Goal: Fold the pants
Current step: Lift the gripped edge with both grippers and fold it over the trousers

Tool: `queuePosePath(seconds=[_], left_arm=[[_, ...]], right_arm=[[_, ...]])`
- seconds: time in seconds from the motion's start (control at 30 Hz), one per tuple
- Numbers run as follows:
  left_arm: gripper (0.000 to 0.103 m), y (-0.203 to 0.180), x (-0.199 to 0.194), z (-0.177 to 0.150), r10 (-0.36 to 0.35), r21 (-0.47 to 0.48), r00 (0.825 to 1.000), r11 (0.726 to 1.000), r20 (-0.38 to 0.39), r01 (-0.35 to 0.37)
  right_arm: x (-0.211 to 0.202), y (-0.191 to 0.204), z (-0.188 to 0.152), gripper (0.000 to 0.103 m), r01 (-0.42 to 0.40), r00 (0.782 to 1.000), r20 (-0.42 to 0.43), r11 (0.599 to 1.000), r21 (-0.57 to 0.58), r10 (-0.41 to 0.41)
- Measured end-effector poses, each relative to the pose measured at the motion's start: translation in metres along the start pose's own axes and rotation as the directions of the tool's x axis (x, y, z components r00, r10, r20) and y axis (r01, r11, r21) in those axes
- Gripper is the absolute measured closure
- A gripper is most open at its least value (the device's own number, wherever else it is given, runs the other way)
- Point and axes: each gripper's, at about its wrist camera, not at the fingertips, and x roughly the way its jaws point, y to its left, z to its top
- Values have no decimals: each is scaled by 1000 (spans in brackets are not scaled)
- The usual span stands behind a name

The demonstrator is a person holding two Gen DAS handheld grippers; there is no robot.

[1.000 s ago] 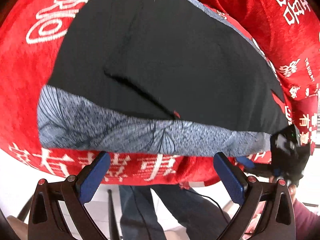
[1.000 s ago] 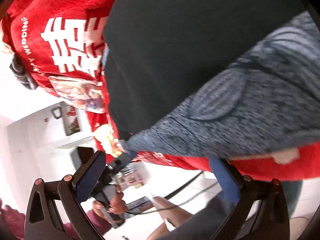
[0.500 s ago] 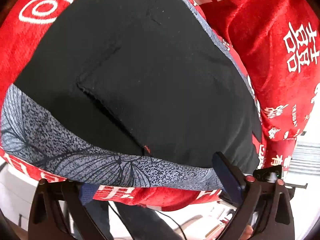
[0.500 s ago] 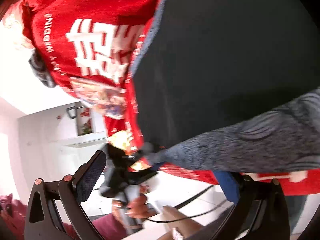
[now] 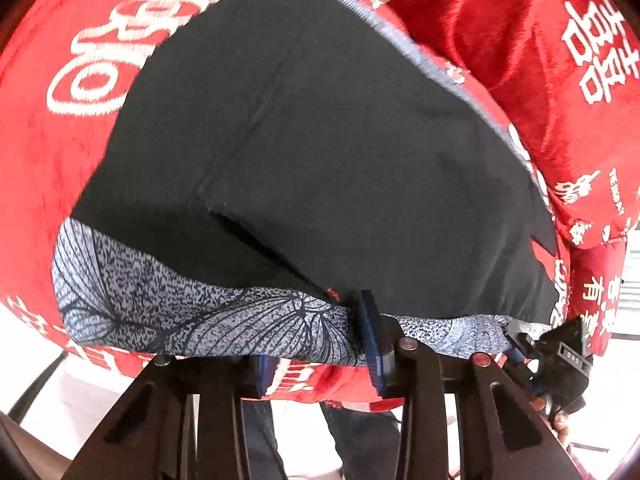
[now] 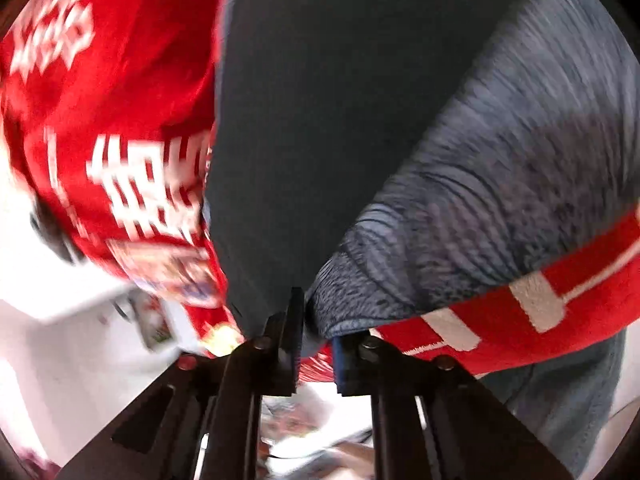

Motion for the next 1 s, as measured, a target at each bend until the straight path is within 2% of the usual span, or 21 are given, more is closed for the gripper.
queuePosePath(seconds=[0.17,0.3,0.4,0.5,0.57,0.6,0.63,0.7,0.77,0.8,0.87,0.93,1.0], left_arm=[[66,-30,-32,24,-9,20,998,1000,56,8],[65,-60,-52,55,-11,46,988,999,155,4],[65,-86,-51,95,22,102,977,994,214,-45],[50,-96,-39,136,68,101,958,990,279,-100],[38,-97,-21,163,110,85,943,986,314,-144],[19,-96,-11,175,156,59,933,981,323,-184],[10,-91,1,187,190,23,920,977,342,-210],[10,-83,17,202,217,-31,914,975,344,-220],[10,-78,28,219,248,-88,916,969,316,-232],[10,-78,26,223,256,-96,913,967,317,-237],[10,-79,9,229,269,-106,898,963,349,-248],[10,-77,-9,229,291,-117,882,957,370,-266],[10,-78,-18,226,320,-108,877,947,359,-301]], right_arm=[[-11,60,19,91,97,992,-54,971,-218,-111],[-20,125,57,91,91,990,-64,924,-372,-123],[-15,167,98,91,88,989,-67,888,-452,-132],[8,199,144,91,124,980,-74,852,-509,-187],[25,205,169,90,141,973,-80,838,-528,-214],[41,209,186,90,145,971,-90,841,-522,-224],[51,207,198,90,149,969,-96,847,-510,-228],[73,198,220,90,171,964,-95,851,-496,-250],[92,189,234,88,184,958,-107,856,-484,-266],[102,183,240,83,201,952,-110,857,-475,-285],[112,177,248,72,239,942,-106,857,-457,-319],[109,182,245,47,234,944,-103,856,-461,-313],[100,196,233,45,242,942,-85,833,-498,-325]])
